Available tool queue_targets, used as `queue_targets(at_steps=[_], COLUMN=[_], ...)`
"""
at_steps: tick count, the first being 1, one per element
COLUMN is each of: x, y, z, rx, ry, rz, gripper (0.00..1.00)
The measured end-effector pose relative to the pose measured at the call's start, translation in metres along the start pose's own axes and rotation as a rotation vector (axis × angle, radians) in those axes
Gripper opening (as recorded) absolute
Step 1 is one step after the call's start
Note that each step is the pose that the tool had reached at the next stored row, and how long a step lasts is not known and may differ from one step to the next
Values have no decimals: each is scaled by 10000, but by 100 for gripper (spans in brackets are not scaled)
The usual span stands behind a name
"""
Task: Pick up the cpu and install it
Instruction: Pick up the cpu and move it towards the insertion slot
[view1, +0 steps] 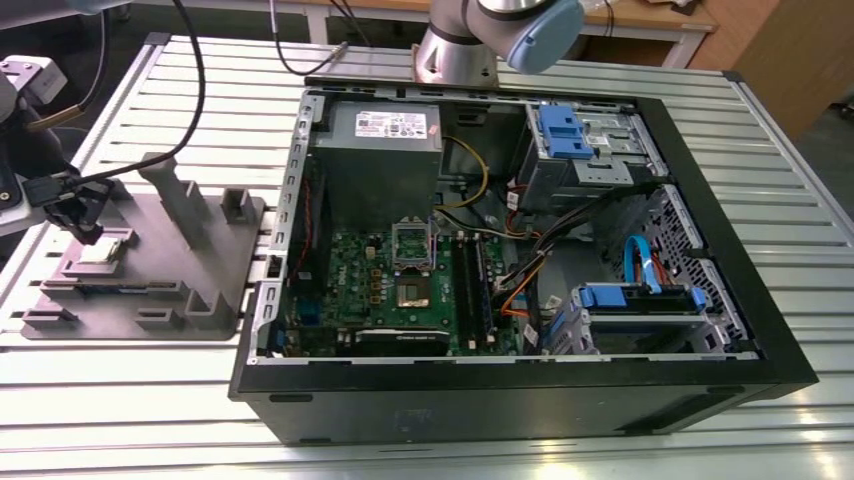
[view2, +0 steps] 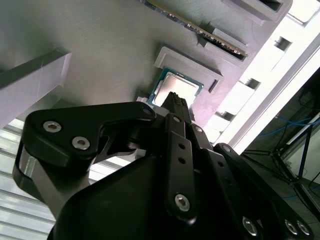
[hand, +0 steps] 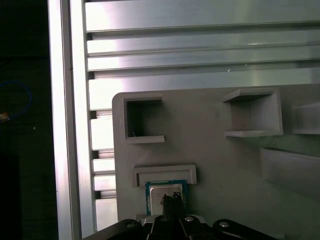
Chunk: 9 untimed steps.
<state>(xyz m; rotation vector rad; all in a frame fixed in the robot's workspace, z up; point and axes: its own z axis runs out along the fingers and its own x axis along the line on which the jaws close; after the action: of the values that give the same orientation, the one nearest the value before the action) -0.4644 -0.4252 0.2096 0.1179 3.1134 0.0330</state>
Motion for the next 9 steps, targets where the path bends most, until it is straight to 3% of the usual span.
queue_targets(at_steps=[3, 5, 9], x=[0, 0, 0], y=[0, 0, 0], z=[1, 1, 2], rx=[0, -1, 0], ry=[0, 0, 1], rz=[0, 0, 0], gripper=[16, 29, 41])
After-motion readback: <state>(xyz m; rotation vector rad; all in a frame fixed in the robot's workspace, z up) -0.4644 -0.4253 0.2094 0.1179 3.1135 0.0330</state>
